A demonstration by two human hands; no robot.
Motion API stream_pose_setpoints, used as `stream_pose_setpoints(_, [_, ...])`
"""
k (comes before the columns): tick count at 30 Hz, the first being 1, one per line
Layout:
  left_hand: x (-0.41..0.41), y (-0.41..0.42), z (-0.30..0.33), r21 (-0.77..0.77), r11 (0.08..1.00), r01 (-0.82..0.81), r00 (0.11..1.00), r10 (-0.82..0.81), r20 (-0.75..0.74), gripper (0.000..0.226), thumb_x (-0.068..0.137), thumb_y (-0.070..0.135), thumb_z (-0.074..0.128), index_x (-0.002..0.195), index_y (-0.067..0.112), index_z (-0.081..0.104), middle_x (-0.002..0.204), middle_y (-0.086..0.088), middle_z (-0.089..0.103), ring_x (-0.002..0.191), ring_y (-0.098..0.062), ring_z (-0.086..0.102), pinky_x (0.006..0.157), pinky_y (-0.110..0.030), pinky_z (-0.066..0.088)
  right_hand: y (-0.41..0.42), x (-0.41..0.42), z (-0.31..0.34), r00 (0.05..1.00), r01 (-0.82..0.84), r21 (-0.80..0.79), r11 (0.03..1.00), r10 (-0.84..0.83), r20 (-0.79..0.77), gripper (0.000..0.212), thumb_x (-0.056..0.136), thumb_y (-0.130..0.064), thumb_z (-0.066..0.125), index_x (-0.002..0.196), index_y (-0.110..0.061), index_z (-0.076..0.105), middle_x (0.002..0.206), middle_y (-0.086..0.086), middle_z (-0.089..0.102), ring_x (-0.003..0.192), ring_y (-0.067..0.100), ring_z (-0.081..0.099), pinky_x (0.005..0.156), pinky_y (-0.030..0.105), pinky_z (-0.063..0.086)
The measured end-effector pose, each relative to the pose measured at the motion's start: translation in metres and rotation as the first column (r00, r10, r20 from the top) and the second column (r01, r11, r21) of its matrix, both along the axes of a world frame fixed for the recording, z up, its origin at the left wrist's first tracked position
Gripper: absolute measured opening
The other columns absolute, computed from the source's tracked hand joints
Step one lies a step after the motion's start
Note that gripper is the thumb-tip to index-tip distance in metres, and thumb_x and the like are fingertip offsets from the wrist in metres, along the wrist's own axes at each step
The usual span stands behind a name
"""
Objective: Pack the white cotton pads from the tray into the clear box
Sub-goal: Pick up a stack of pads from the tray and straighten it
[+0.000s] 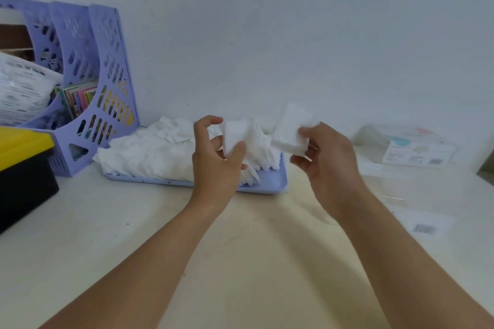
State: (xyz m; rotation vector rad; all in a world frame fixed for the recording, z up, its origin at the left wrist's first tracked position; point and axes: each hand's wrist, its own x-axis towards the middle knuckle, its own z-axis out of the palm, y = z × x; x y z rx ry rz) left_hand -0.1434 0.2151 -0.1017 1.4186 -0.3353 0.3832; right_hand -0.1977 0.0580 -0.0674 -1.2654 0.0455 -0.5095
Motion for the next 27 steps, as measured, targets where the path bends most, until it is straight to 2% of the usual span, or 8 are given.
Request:
stream_pose_setpoints(2, [-0.005, -0.007, 0.001, -0.051, 0.991, 0.125, 0.988, -0.129, -0.086, 0.050, 0.088, 0.000, 0.072, 0.120, 0.029, 0.047, 0.105, -0.003, 0.073, 0.079, -0.017, 0.075, 0.061, -0.033, 0.061, -0.006, -0.007, 0.009, 0.950, -0.301, 0.142, 0.943, 0.309, -0.039, 0.012, 0.093, -0.006, 0.057, 0.085, -0.010, 0.065, 0.085, 0.011, 0.052, 0.071, 0.021, 0.057, 0.057, 0.027, 0.049])
stream_pose_setpoints(4, [-0.008, -0.014, 0.000, -0.121, 0.966, 0.229, 0.951, -0.249, -0.183, 0.054, 0.080, -0.001, 0.080, 0.123, 0.022, 0.057, 0.109, -0.005, 0.073, 0.084, -0.017, 0.075, 0.065, -0.033, 0.062, -0.011, -0.009, 0.006, 0.911, -0.399, -0.056, 0.915, 0.388, -0.138, 0.017, 0.097, -0.007, 0.056, 0.106, 0.002, 0.066, 0.092, 0.016, 0.058, 0.075, 0.023, 0.058, 0.060, 0.027, 0.048])
stream_pose_setpoints(7, [-0.009, -0.013, -0.002, -0.066, 0.945, 0.321, 0.918, -0.327, -0.223, 0.045, 0.067, 0.018, 0.084, 0.111, 0.019, 0.074, 0.102, -0.008, 0.076, 0.090, -0.031, 0.071, 0.080, -0.043, 0.057, -0.016, -0.010, 0.000, 0.918, -0.396, -0.361, 0.844, 0.360, -0.164, 0.021, 0.102, -0.009, 0.056, 0.118, 0.002, 0.066, 0.092, 0.009, 0.069, 0.075, 0.018, 0.061, 0.064, 0.026, 0.045])
stream_pose_setpoints(9, [-0.008, -0.011, -0.001, -0.087, 0.936, 0.342, 0.910, -0.353, -0.218, 0.020, 0.077, 0.014, 0.077, 0.095, 0.022, 0.079, 0.090, -0.010, 0.077, 0.081, -0.032, 0.066, 0.077, -0.043, 0.051, -0.019, -0.011, -0.001, 0.925, -0.380, -0.465, 0.799, 0.344, -0.163, 0.018, 0.102, -0.010, 0.057, 0.116, -0.008, 0.069, 0.094, 0.003, 0.073, 0.075, 0.016, 0.062, 0.064, 0.025, 0.045])
stream_pose_setpoints(11, [-0.008, -0.011, 0.000, -0.123, 0.929, 0.348, 0.900, -0.368, -0.232, 0.016, 0.091, 0.009, 0.070, 0.091, 0.022, 0.079, 0.089, -0.007, 0.077, 0.078, -0.024, 0.069, 0.074, -0.037, 0.053, -0.020, -0.010, -0.001, 0.936, -0.352, -0.522, 0.777, 0.308, -0.173, 0.017, 0.102, -0.010, 0.058, 0.115, -0.013, 0.070, 0.095, -0.001, 0.074, 0.075, 0.014, 0.064, 0.065, 0.026, 0.046])
stream_pose_setpoints(17, [-0.009, -0.013, 0.002, -0.253, 0.878, 0.407, 0.838, -0.469, -0.277, 0.023, 0.100, 0.008, 0.054, 0.103, 0.018, 0.074, 0.100, -0.002, 0.078, 0.087, -0.014, 0.073, 0.068, -0.024, 0.058, -0.020, -0.005, -0.007, 0.953, -0.302, -0.564, 0.768, 0.230, -0.196, 0.018, 0.103, -0.009, 0.058, 0.114, -0.011, 0.071, 0.087, -0.008, 0.072, 0.072, 0.010, 0.062, 0.062, 0.022, 0.046])
stream_pose_setpoints(24, [-0.010, -0.014, 0.005, -0.351, 0.839, 0.416, 0.797, -0.522, -0.305, 0.027, 0.101, 0.010, 0.051, 0.121, 0.005, 0.069, 0.115, -0.013, 0.074, 0.096, -0.021, 0.071, 0.067, -0.026, 0.058, -0.024, -0.003, -0.008, 0.956, -0.292, -0.562, 0.774, 0.224, -0.188, 0.020, 0.103, -0.009, 0.057, 0.117, -0.011, 0.070, 0.095, 0.002, 0.072, 0.072, 0.012, 0.057, 0.062, 0.024, 0.046])
stream_pose_setpoints(27, [-0.009, -0.014, 0.004, -0.352, 0.840, 0.412, 0.798, -0.520, -0.306, 0.026, 0.101, 0.010, 0.050, 0.118, 0.005, 0.069, 0.111, -0.011, 0.075, 0.094, -0.019, 0.072, 0.070, -0.027, 0.059, -0.024, -0.002, -0.009, 0.963, -0.269, -0.598, 0.755, 0.220, -0.156, 0.018, 0.103, -0.009, 0.057, 0.116, -0.010, 0.070, 0.095, 0.004, 0.069, 0.071, 0.012, 0.056, 0.059, 0.022, 0.046])
